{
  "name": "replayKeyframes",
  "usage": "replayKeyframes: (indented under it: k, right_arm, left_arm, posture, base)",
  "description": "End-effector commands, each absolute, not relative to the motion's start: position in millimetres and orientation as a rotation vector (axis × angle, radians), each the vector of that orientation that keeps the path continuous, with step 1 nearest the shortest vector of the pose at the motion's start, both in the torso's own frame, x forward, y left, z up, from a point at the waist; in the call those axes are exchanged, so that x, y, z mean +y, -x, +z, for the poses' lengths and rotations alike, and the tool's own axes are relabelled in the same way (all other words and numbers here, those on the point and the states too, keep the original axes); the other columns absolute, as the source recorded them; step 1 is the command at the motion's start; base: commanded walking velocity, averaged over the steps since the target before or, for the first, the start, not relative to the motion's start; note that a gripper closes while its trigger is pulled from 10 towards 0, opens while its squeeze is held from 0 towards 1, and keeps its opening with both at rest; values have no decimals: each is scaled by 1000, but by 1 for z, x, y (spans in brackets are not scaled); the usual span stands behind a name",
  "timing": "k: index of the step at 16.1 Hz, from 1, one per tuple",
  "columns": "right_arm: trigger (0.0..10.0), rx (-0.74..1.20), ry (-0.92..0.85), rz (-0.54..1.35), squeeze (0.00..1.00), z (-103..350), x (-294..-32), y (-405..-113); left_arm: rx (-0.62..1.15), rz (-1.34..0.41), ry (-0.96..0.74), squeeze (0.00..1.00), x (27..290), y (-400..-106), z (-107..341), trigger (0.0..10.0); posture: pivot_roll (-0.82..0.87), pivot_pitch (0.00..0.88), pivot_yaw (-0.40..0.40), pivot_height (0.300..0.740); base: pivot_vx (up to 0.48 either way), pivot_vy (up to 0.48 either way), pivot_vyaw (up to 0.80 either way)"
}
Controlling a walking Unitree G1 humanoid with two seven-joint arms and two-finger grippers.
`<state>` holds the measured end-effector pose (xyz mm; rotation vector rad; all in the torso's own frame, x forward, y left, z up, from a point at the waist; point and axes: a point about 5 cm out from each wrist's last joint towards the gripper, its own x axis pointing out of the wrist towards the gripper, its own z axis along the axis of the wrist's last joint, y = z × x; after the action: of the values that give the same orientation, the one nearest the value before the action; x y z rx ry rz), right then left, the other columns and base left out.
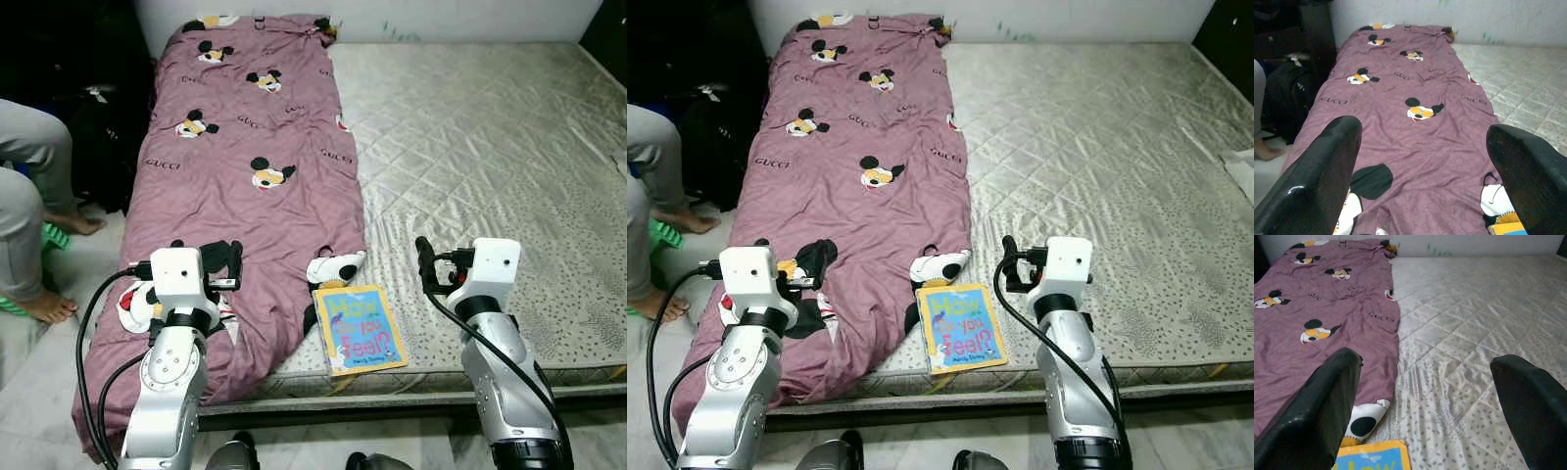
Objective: Clean up the room
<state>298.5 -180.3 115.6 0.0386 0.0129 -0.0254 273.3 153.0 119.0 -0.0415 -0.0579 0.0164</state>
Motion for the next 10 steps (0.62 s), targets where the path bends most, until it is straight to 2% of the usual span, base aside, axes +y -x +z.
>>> replayKeyframes:
  k: [1,7,10]
  right_arm:
    - [10000,31,-68,-39,0,114,-182,-295]
    - [10000,19,-54,-30,0,117,-184,-294]
    - [10000,13,-52,-22,0,119,-183,-293]
  left_arm:
    - [-45,29,39,0,156,-270,118,10000]
    - [-48,28,41,0,155,-269,120,10000]
    - [-46,25,41,0,155,-267,121,10000]
  posture:
    - [-24,206,-25,740]
    - [-30,231,-30,740]
    - [-29,240,-32,740]
  base:
    - [0,0,-800]
    - [0,0,-800]
    - [0,0,0]
